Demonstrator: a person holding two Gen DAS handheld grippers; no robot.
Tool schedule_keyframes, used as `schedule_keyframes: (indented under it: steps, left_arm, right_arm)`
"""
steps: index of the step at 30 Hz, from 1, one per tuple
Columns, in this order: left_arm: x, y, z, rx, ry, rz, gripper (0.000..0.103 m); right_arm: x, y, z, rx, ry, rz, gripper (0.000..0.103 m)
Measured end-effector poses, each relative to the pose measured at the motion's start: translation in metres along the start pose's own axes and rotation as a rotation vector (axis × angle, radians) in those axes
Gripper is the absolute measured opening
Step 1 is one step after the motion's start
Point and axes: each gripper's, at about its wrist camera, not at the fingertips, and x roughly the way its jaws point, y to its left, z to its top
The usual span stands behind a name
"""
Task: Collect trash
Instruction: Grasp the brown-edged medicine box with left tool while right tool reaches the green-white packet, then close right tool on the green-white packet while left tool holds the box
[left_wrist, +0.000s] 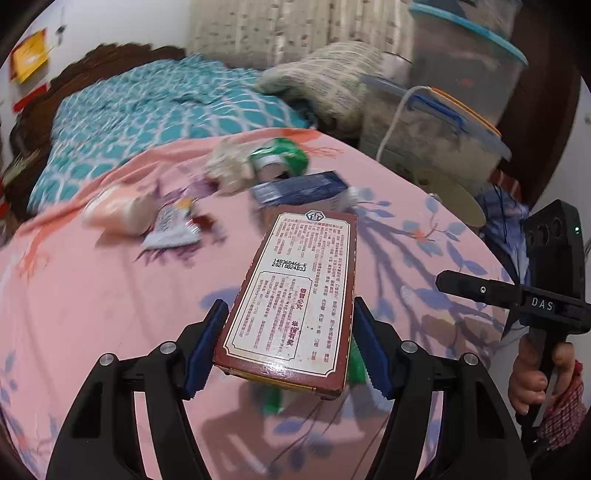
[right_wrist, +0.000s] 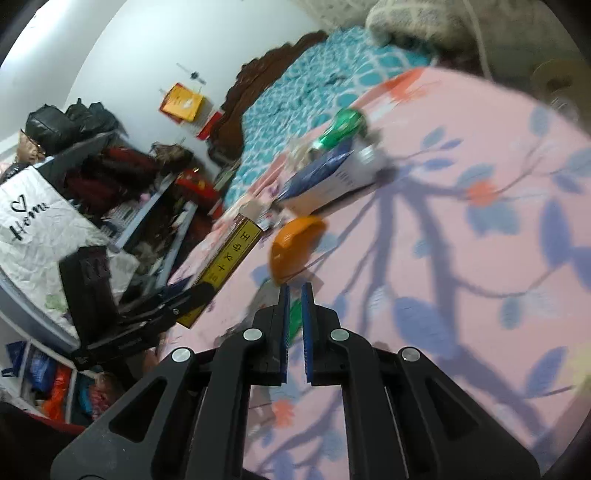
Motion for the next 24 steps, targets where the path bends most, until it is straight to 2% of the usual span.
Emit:
schedule_keyframes:
  steps: [4, 5, 6, 7, 8, 12, 18, 20, 22, 24]
  left_arm:
    - [0.004, -0.005, 0.014, 0.000, -0.013, 0.017, 0.063]
    - [0.004, -0.003, 0.015, -0.007, -0.011, 0.026, 0.063]
    - [0.003, 0.002, 0.014, -0.018, -0.008, 0.040, 0.063]
    - [0.002, 0.008, 0.013, -0.031, -0.005, 0.054, 0.063]
    - [0.001, 0.014, 0.011, -0.044, -0.004, 0.065, 0.062]
    - [-0.010, 0.046, -0.004, -0.117, 0.012, 0.105, 0.062]
    - [-0.015, 0.067, -0.024, -0.160, 0.041, 0.120, 0.061]
    - [-0.012, 0.068, -0.031, -0.161, 0.056, 0.120, 0.061]
    - [-0.008, 0.068, -0.038, -0.154, 0.078, 0.128, 0.062]
    - [-0.004, 0.068, -0.043, -0.148, 0.096, 0.138, 0.062]
  right_arm:
    - [-0.002, 0.001, 0.003, -0.038, 0.005, -0.039, 0.016]
    - [0.003, 0.006, 0.002, -0.079, 0.017, -0.057, 0.037]
    - [0.008, 0.013, 0.002, -0.123, 0.027, -0.077, 0.082]
    - [0.011, 0.019, -0.001, -0.158, 0.020, -0.089, 0.094]
    - [0.014, 0.027, -0.004, -0.207, 0.000, -0.088, 0.094]
    - [0.050, 0.059, -0.015, -0.421, 0.113, -0.127, 0.093]
    - [0.108, 0.091, -0.030, -0.711, 0.263, -0.252, 0.093]
    - [0.120, 0.094, -0.035, -0.768, 0.294, -0.290, 0.092]
    - [0.125, 0.093, -0.041, -0.778, 0.333, -0.298, 0.083]
    - [0.121, 0.092, -0.040, -0.758, 0.328, -0.283, 0.075]
